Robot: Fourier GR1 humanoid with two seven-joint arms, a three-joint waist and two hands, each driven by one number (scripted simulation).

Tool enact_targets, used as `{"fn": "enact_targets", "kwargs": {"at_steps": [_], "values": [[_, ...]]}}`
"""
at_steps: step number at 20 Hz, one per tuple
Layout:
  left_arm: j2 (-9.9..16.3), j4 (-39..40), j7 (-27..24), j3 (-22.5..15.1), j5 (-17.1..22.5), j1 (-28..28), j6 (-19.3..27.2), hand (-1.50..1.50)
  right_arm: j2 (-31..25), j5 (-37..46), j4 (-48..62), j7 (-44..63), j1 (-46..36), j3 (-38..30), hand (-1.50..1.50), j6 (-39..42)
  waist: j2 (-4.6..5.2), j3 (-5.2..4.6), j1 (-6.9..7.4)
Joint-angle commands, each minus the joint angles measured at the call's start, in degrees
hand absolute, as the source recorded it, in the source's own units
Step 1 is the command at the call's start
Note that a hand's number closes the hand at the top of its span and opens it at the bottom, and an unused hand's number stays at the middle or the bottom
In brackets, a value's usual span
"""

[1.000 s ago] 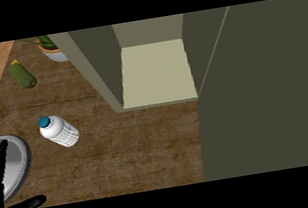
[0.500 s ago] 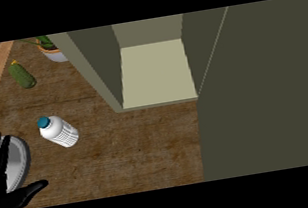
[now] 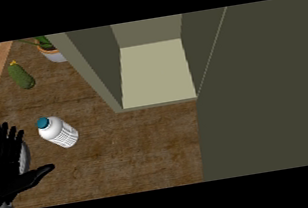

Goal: Pick up the bottled water, place it into the cabinet and close the cabinet

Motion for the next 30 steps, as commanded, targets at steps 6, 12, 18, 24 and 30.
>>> {"fn": "enact_targets", "kwargs": {"at_steps": [6,12,18,24,30], "values": [[3.07,22.29,-8.40,2.75,0.57,-7.55,-4.23,-1.50,-1.93,-1.78,-1.15,-0.28,2.49,-0.81,-1.50,1.35,0.05,-0.02,-0.14],[4.80,37.41,-13.17,3.59,0.57,-15.44,-7.68,-1.50,-0.58,1.19,1.93,-3.77,2.98,0.48,-1.50,1.48,0.13,-0.05,-0.50],[9.10,48.83,-19.91,4.01,-1.24,-20.03,-10.78,-1.50,-1.78,-0.97,1.90,-2.92,1.18,-1.11,-1.50,2.23,0.20,-0.07,-0.53],[6.93,56.34,-25.55,3.47,-2.57,-22.11,-10.70,-1.50,-1.26,-1.76,-1.98,0.73,1.11,0.07,-1.50,0.24,0.28,-0.11,-0.59],[5.86,59.76,-26.16,4.29,-1.78,-25.42,-12.15,-1.50,-0.37,1.33,3.08,-3.00,-0.50,1.47,-1.50,0.99,0.33,-0.12,-0.74]]}}
